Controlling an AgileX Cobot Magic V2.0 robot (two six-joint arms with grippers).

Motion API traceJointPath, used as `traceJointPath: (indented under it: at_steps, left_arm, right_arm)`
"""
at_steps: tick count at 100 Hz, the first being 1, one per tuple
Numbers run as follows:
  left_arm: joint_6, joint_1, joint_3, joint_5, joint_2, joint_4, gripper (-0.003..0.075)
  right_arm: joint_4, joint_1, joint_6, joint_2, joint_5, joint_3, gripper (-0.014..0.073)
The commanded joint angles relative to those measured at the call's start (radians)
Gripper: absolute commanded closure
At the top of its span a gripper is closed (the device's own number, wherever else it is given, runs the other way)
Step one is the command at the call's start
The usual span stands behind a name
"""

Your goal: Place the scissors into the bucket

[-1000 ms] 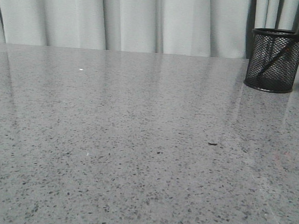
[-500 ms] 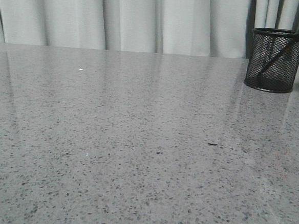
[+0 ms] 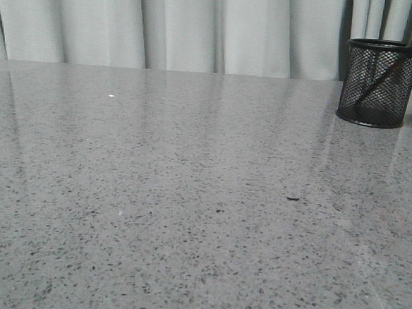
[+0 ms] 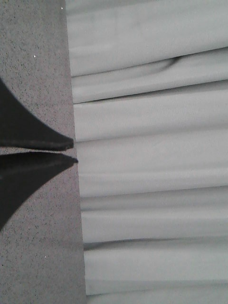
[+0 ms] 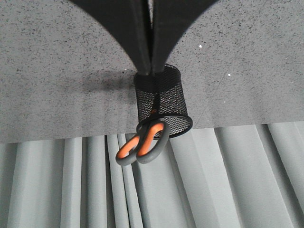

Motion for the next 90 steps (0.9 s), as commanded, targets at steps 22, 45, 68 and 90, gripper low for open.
traceJointPath:
  at_steps: [22, 45, 68, 90]
  left_arm:
    - [-0.091, 0.007, 0.026, -0.087, 0.013, 0.157, 0.0741]
    - [-0.356, 0.007, 0.198, -0.209, -0.001, 0.385, 0.0741]
    - [-0.358, 0.007, 0.299, -0.208, -0.083, 0.385, 0.0741]
    - [-0.358, 0.008, 0.306, -0.194, -0.096, 0.387, 0.0741]
  right_arm:
    - [0.003, -0.005, -0.008, 0.002, -0.071, -0.025, 0.0662]
    - [0.003, -0.005, -0.008, 0.002, -0.071, -0.025, 0.0662]
    - [0.003, -0.005, -0.008, 0.002, -0.071, -0.025, 0.0662]
    - [0.003, -0.005, -0.008, 0.002, -0.072, -0.025, 0.0662]
